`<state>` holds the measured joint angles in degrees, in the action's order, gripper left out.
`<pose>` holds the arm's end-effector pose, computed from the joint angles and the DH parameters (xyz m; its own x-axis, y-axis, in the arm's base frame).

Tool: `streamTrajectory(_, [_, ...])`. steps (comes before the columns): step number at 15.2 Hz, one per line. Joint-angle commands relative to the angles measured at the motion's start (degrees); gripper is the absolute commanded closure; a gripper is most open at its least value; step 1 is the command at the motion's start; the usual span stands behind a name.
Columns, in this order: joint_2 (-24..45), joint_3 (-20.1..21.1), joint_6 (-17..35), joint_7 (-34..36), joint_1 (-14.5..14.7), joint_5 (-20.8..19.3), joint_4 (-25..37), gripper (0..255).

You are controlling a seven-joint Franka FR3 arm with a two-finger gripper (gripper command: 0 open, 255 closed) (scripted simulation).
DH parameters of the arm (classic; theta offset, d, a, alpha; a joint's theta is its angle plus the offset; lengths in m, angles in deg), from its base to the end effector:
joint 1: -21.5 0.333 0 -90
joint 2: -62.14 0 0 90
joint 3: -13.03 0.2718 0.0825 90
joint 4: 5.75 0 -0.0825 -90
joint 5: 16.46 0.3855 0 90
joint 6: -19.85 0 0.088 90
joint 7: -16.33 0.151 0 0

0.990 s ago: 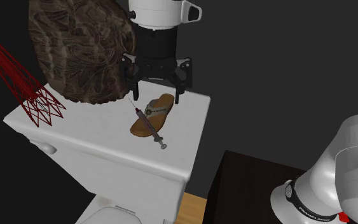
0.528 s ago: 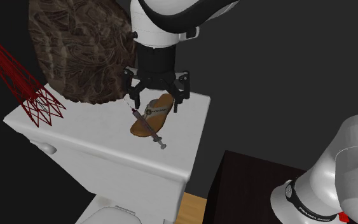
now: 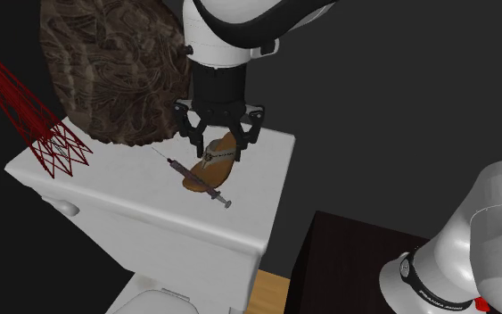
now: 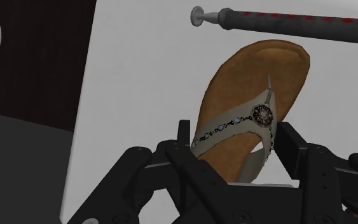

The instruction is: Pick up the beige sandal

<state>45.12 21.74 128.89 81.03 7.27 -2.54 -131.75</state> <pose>0.4809 -0.0182 0.4191 0.2583 -0.9511 -0.1696 -0.9657 -0.2495 -0.0716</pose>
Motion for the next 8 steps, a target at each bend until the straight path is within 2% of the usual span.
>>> streamTrajectory(1, [0.0, 0.0, 0.0, 0.0, 0.0, 0.0, 0.0, 255])
streamTrajectory(3, [0.0, 0.0, 0.0, 0.0, 0.0, 0.0, -0.1, 255])
streamTrajectory(8, [-0.4, -0.2, -3.8, 0.6, -0.1, -0.3, 3.3, 255])
